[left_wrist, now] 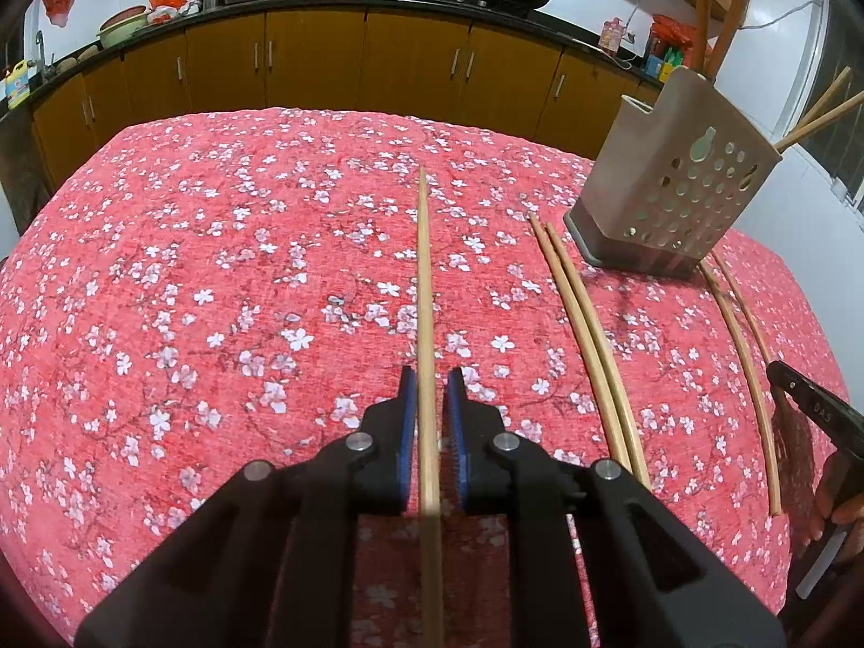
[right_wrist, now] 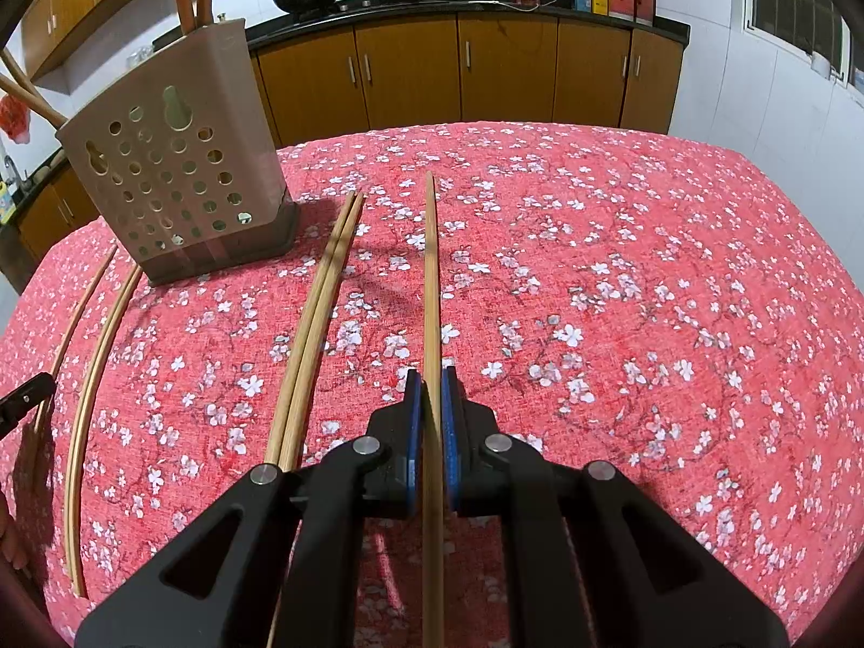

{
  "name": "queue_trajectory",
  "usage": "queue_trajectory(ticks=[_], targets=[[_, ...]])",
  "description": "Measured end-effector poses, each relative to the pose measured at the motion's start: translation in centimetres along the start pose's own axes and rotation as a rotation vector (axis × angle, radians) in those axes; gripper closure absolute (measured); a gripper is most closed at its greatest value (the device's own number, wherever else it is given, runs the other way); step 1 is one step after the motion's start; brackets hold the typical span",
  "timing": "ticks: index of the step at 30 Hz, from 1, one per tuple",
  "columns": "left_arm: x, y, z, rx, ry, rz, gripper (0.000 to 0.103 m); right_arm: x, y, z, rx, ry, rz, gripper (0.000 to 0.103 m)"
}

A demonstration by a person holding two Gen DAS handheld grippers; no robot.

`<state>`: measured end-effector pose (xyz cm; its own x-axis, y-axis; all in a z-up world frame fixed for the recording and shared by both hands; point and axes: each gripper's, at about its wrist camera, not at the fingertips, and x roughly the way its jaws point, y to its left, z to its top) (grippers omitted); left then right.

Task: Organize utensils
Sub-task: 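Lift the held chopstick with the right gripper while the left gripper lifts its own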

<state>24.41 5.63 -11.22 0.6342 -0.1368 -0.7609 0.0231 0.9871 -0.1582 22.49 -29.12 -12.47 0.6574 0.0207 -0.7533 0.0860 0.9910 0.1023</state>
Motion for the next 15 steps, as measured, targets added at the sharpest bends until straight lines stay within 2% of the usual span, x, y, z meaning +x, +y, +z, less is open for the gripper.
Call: queue_trajectory(ticks=[15], targets=[[-1.6,-0.9,-2.5,0.074,0.009,0.049,0.090,-1.1,-0.1,-1.3,-0.008,0.002,0.009,0.094]])
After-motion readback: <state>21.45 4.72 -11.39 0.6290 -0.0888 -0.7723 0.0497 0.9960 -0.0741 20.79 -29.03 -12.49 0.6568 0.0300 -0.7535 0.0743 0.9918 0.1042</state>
